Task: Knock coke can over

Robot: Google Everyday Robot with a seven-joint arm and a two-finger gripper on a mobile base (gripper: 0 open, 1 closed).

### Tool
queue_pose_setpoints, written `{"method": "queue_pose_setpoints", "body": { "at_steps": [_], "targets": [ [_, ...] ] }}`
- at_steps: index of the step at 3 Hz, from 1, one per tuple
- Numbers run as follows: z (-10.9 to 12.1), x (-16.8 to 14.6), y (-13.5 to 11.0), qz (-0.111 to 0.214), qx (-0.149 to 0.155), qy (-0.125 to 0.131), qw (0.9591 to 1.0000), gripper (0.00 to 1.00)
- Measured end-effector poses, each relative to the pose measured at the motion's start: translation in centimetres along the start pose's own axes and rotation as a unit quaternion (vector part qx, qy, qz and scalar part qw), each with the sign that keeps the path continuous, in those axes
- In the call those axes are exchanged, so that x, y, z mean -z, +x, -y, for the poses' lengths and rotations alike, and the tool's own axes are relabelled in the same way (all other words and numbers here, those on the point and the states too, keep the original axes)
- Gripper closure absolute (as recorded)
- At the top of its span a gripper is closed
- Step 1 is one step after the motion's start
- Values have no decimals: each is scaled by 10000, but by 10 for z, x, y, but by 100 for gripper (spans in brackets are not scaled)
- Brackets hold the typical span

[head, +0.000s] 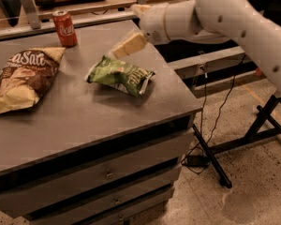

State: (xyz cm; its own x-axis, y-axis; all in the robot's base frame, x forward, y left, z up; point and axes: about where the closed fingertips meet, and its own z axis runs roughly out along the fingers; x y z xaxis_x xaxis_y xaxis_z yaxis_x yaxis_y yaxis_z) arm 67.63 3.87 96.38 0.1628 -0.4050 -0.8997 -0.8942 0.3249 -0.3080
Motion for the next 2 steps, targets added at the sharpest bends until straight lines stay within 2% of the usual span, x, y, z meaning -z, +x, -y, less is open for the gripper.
{"method": "queue_pose_setpoints", "body": {
  "at_steps": [2],
  "targets": [
    [10, -131, -11, 268, -674, 138, 9973, 0]
  ]
}}
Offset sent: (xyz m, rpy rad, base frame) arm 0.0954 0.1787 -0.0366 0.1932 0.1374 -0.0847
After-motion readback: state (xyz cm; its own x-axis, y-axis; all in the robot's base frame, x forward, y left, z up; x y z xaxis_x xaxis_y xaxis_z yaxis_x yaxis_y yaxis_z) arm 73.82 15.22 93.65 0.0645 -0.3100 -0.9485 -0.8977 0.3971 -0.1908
